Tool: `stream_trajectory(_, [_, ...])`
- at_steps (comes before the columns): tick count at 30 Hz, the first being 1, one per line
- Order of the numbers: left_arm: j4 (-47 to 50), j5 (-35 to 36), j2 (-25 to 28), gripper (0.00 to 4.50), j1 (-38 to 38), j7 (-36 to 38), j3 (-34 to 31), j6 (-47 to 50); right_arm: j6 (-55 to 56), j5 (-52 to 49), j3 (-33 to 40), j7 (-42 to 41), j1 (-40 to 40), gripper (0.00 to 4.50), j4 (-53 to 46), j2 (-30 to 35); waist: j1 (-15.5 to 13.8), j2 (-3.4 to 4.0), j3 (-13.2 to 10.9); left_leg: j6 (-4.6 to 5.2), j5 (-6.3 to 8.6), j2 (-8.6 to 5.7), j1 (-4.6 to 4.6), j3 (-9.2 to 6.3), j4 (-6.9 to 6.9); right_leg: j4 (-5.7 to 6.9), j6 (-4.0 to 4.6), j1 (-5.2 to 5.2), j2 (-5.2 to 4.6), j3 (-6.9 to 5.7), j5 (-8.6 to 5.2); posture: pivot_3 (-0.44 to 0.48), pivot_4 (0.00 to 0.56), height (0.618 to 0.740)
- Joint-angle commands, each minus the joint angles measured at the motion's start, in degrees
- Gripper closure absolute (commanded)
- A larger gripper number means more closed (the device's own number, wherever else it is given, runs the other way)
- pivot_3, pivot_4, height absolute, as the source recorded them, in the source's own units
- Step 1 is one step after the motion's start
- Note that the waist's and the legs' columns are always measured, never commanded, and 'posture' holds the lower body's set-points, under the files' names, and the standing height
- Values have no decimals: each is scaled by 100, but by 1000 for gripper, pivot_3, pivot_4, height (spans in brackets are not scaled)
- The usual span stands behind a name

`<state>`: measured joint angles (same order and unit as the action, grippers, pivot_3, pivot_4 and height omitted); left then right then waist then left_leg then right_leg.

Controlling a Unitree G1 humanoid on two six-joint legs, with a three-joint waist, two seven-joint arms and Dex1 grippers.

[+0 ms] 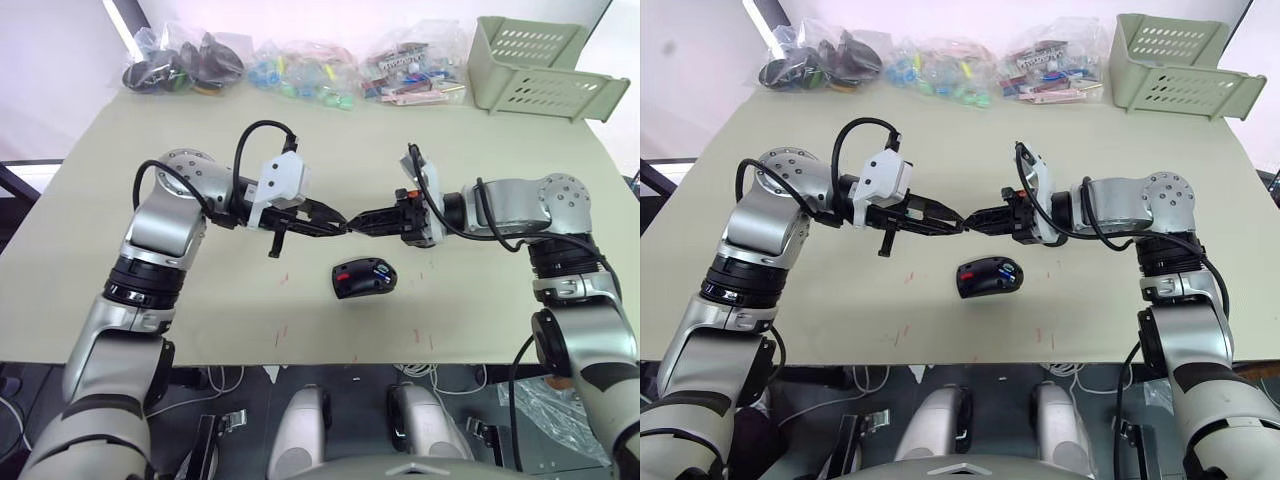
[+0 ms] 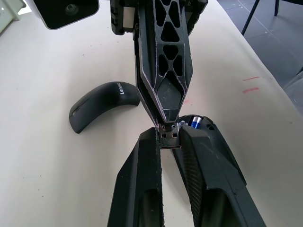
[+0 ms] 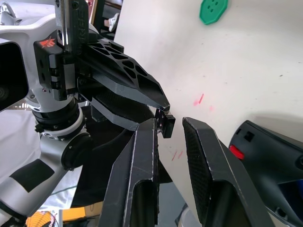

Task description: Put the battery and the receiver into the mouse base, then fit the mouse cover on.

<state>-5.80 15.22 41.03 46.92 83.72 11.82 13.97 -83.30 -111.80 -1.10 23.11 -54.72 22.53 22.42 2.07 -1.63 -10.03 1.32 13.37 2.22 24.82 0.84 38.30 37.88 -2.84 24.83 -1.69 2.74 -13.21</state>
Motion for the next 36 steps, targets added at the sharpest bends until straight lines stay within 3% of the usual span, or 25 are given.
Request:
stream_trajectory(1, [40, -9, 2, 4154, 93, 8, -32, -18, 69, -120, 256, 57, 50, 3593, -174, -42, 18, 0, 0, 0, 0, 0, 0, 0, 0, 0, 0, 0, 0, 0, 0, 0, 150, 740])
stream_trajectory(29, [12, -87, -62, 4154, 98, -61, -47, 20, 97, -120, 369, 206, 183, 3593, -330, -211, 27, 0, 0, 0, 0, 0, 0, -1, 0, 2, 0, 0, 0, 0, 0, 0, 150, 740])
stream_trajectory(30, [6, -91, -63, 4154, 98, -61, -48, 16, 99, -120, 369, 211, 186, 4016, -333, -214, 27, 0, 0, 0, 0, 0, -1, -1, 0, 2, 0, 0, 0, 0, 0, 0, 150, 740])
stream_trajectory(32, [-10, -101, -66, 4154, 97, -63, -53, 3, 102, -120, 370, 219, 192, 4435, -337, -215, 27, 0, 0, 0, 0, 0, 0, -2, 0, 2, 0, 0, 0, 0, 0, 0, 150, 740])
stream_trajectory(36, [-26, -127, -79, 4154, 94, -64, -65, -15, 113, -120, 379, 226, 203, 4435, -349, -219, 28, 0, 0, 0, 0, 0, -1, -1, 0, 2, 0, 0, 0, 0, 0, 0, 150, 740])
